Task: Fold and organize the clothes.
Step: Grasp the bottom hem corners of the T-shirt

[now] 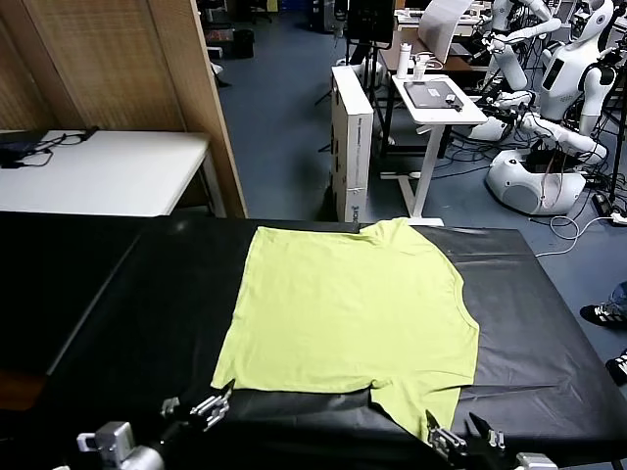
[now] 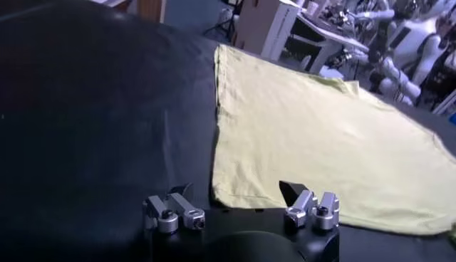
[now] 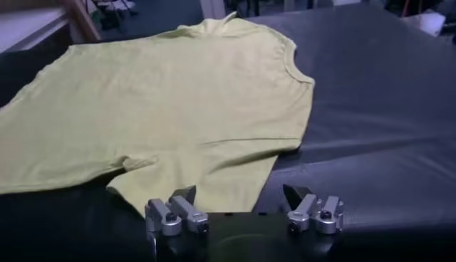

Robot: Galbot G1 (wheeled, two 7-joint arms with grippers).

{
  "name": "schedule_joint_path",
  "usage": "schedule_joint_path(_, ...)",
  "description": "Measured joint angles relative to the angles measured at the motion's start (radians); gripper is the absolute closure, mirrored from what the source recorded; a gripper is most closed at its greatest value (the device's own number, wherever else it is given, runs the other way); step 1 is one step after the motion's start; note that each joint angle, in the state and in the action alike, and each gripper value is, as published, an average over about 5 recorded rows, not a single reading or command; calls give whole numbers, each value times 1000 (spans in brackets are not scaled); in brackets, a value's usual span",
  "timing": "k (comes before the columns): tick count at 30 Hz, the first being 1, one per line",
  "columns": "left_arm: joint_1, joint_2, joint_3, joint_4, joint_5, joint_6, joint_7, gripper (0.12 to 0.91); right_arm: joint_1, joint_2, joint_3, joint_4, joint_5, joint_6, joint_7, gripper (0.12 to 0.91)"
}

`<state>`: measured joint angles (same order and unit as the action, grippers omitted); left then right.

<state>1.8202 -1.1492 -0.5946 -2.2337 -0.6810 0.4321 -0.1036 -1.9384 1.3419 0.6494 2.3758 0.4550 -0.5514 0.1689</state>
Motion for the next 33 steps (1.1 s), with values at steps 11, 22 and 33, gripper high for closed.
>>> schedule_joint_path(11,0,-4,2,5,3,-5,-1,147,19,3,-10,-26,-9,2,-3,132)
schedule_joint_path(22,7,-11,3,8,16,-9,0,399,13,3,-10,-38,-8,5,-3,703)
schedule_joint_path(33,0,-15,6,24,22,-11,3,612,4,5,-10,-33,-7,4,0,870)
